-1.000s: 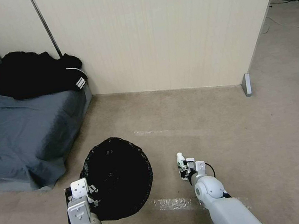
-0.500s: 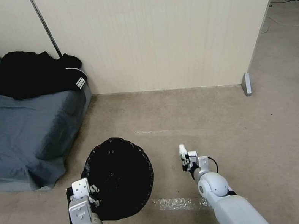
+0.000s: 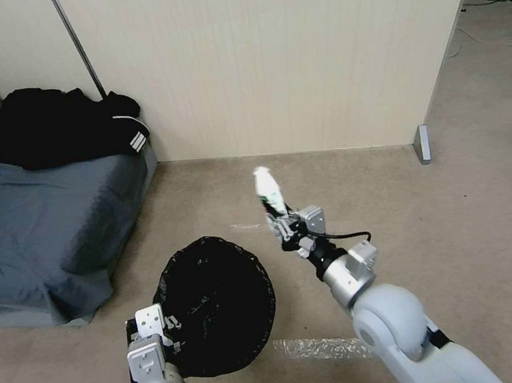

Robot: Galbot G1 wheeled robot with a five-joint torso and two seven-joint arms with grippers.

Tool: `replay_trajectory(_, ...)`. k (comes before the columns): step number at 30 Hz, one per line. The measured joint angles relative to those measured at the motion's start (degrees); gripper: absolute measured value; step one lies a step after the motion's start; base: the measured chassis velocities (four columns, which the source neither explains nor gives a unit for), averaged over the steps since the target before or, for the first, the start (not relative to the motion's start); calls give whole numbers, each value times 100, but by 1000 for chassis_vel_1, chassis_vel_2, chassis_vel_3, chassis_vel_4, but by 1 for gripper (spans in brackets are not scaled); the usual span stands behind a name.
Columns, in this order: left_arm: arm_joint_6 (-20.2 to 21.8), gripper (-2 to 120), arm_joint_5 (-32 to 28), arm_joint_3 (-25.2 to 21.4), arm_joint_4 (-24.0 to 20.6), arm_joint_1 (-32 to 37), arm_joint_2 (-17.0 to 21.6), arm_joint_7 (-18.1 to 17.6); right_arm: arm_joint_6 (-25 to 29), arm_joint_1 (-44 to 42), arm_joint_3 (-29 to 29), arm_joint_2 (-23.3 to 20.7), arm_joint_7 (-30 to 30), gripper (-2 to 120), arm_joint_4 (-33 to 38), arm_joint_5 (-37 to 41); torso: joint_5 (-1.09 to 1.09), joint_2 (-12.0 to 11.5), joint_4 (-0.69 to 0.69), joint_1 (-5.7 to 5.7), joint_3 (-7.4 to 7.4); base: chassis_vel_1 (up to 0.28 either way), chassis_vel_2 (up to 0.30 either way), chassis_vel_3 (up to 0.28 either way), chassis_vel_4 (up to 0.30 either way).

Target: Pick up the trash bin, then pick up the garbage from the floor and place it into the trash bin.

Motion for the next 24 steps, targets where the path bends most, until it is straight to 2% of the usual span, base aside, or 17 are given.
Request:
replay_trajectory(4, 0, 1, -16, 13, -2, 0, 0, -1, 306, -98, -199, -226, -440, 12, -2, -2, 1, 0, 0, 0, 0, 0, 0, 0, 0)
replay_trajectory(8, 0, 1, -19, 36, -5, 2, -11, -1, 416, -128, -364, -294, -609, 11, -207, -87, 0, 0, 1, 0, 0, 0, 0, 0, 0)
replay_trajectory(24, -14, 1, -80, 37, -97, 15, -30, -4, 666, -260, -496, -167, -784, 11, -1150, -358, 0, 0, 0, 0, 0, 0, 0, 0, 0)
